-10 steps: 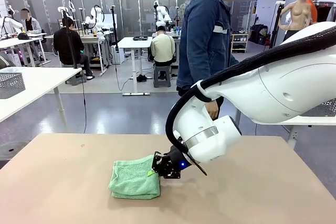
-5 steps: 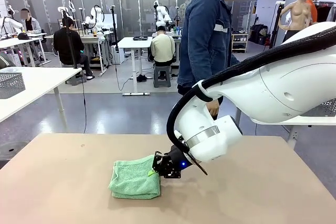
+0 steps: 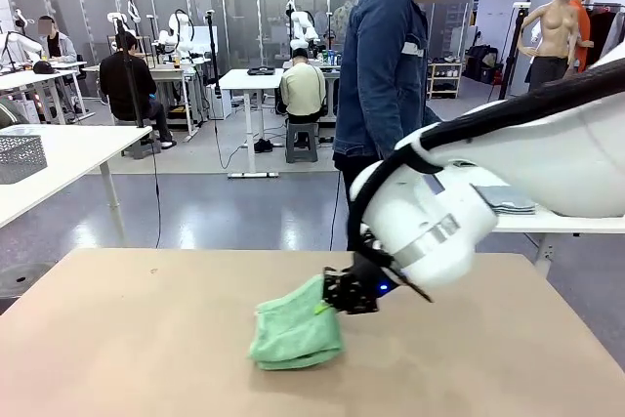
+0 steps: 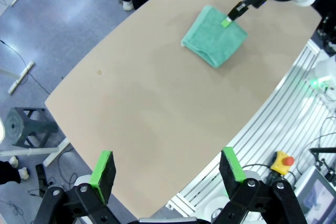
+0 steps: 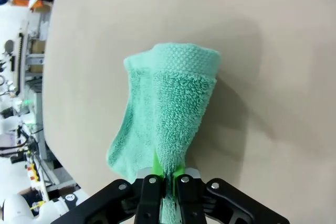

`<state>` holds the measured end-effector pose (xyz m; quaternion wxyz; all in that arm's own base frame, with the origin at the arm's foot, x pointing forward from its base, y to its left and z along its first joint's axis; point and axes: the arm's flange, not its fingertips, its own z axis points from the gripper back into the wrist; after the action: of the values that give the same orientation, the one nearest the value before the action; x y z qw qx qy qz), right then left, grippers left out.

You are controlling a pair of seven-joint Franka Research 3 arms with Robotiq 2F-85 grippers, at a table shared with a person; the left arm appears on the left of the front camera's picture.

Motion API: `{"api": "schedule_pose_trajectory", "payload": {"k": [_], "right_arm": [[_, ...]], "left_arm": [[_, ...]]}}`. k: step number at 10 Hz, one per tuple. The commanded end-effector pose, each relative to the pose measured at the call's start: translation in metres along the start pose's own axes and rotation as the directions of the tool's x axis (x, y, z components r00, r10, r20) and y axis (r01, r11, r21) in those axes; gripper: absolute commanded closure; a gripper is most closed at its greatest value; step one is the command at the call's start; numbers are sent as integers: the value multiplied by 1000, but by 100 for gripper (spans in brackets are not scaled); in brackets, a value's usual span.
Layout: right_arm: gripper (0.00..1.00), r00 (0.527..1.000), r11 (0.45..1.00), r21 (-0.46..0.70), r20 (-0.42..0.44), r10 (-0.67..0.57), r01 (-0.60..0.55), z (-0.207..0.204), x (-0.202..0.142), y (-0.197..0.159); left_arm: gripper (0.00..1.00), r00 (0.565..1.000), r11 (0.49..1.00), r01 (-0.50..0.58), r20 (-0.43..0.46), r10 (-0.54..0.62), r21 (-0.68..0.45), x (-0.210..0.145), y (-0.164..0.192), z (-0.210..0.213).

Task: Fold the towels and place them in the basket.
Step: Place the folded Towel with hook on the right side of the table.

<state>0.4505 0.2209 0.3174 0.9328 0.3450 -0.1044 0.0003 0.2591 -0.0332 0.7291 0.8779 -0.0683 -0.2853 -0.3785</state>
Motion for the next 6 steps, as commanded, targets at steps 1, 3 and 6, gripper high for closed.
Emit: {"api": "schedule_pose_trajectory", "payload": {"k": [1, 3, 6], "right_arm": [[93, 997, 996, -56, 54, -60, 63, 39, 6, -31], [93, 996, 991, -125, 81, -42, 52, 79, 8, -72], [93, 994, 983, -160, 83, -72, 84, 139, 13, -132]], "left_arm": [[0, 1000, 1000, -15, -3, 16, 16, 1, 0, 1], [0, 1000, 1000, -15, -3, 16, 16, 1, 0, 1], [0, 1000, 1000, -15, -3, 16, 16, 1, 0, 1]]}}
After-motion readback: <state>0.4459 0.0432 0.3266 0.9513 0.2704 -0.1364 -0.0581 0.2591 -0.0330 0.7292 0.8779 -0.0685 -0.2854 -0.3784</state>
